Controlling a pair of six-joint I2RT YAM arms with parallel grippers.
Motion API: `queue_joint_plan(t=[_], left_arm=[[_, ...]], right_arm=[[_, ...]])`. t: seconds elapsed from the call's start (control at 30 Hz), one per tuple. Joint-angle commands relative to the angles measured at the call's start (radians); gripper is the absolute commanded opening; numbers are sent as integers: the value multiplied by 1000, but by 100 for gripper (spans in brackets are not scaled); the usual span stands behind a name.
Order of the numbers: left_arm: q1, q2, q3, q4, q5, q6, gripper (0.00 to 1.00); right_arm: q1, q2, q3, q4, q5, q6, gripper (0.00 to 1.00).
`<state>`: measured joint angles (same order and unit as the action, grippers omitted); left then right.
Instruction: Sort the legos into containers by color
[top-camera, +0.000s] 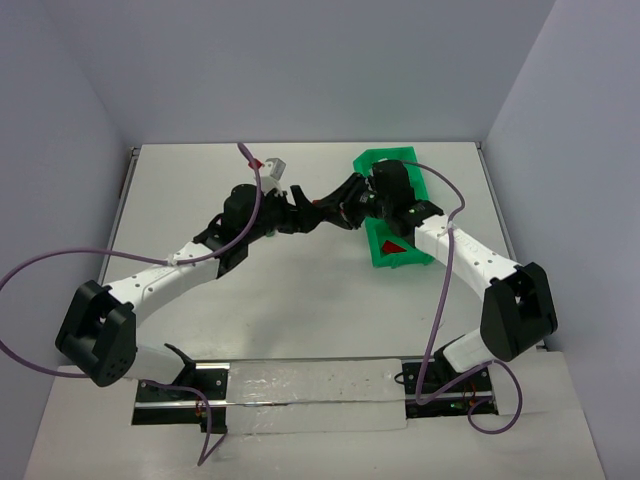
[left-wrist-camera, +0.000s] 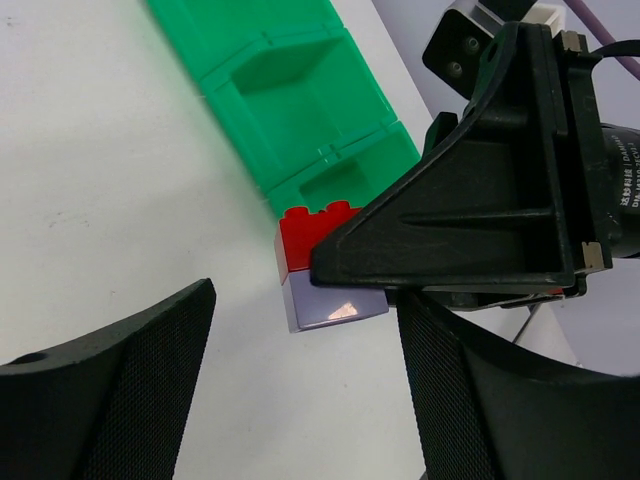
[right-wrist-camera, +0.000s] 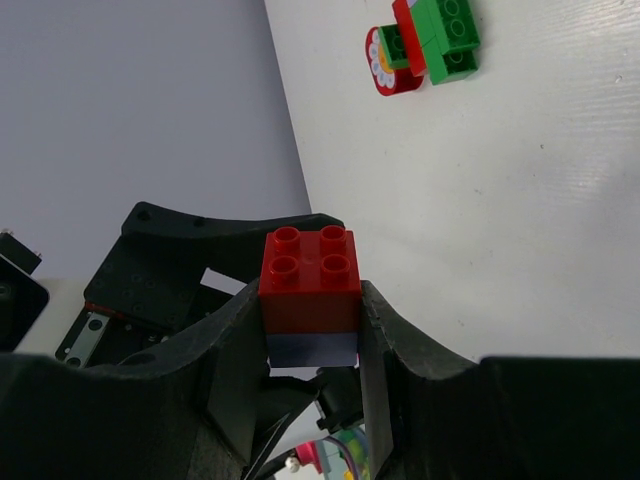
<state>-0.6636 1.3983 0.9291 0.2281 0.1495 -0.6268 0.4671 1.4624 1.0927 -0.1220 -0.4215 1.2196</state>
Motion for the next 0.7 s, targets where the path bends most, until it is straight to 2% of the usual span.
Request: queue_joint_plan(t=[0.0,0.13,0.27,0.33,0.43,0.53,0.67], left_arm=[[-12,16,20,67,-10,-7,71],[-16,13,19,60,-27,-4,54],[-15,7,22,32,-52,-2,26],[-15,7,29,9,-54,3,0],[-16,-5,21,2,-34,14,0],[-15,-33,-8,13,-22,16,0],[-14,-46,-12,-6,-4,28,0]], right_arm=[[10,-25,1,56,-20,22,27],[10,-33,-5,59,-17,29,28],[11,-42,-9,57,-10,26,28],[11,-52,-19,54,1,17,30],[10,-68,-33,55,19,2,44],[4,-78,-28,43,35,-17,51],[-8,-85,-21,32,48,-44,55]])
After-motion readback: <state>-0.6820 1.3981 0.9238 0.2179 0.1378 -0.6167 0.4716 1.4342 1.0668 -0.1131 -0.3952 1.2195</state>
